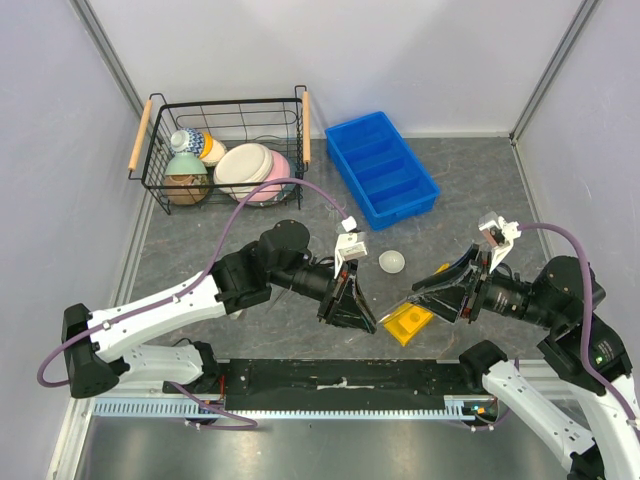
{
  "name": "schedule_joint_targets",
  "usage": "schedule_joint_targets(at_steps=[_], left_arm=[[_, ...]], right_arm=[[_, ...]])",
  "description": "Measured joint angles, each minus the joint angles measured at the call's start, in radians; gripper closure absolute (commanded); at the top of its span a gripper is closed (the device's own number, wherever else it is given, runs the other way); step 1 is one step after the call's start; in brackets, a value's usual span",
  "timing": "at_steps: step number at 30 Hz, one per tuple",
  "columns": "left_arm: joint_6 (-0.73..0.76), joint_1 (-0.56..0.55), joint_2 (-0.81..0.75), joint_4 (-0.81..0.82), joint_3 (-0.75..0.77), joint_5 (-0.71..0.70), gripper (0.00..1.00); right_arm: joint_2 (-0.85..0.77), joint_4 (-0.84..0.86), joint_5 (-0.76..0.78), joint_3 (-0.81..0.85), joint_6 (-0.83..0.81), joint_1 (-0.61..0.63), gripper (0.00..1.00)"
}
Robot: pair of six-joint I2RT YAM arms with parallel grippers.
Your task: Organize the chemistry lab equipment
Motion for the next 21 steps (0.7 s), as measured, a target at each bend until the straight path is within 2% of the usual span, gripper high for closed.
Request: schedule_joint_targets(at_steps=[3,8,15,18,19,21], left_arm=[[0.0,0.0,0.0,0.0,0.0,0.002,0.98],[0.0,0.0,0.0,0.0,0.0,0.004,0.98],[0.0,0.0,0.0,0.0,0.0,0.004,0.98],[0.006,0.001,0.0,-0.001,0.0,0.003,0.87],[0.006,0.001,0.0,-0.001,0.0,0.003,0.79],[0.007,0.001,0.0,-0.001,0.0,0.002,0.73]], right_arm=[[0.0,-0.008,0.004,0.0,-0.003,0.0,0.59],[-0.001,-0.013,0.008,0.0,-0.006,0.0,0.6],[-0.004,-0.017,0.019,0.0,-0.008,0.0,0.74],[-0.008,-0.02,0.019,0.0,-0.004,0.0,0.78],[-0.009,-0.021,0.019,0.0,-0.004,0.0,0.79],[-0.009,-0.021,0.022,0.0,-0.004,0.0,0.8]])
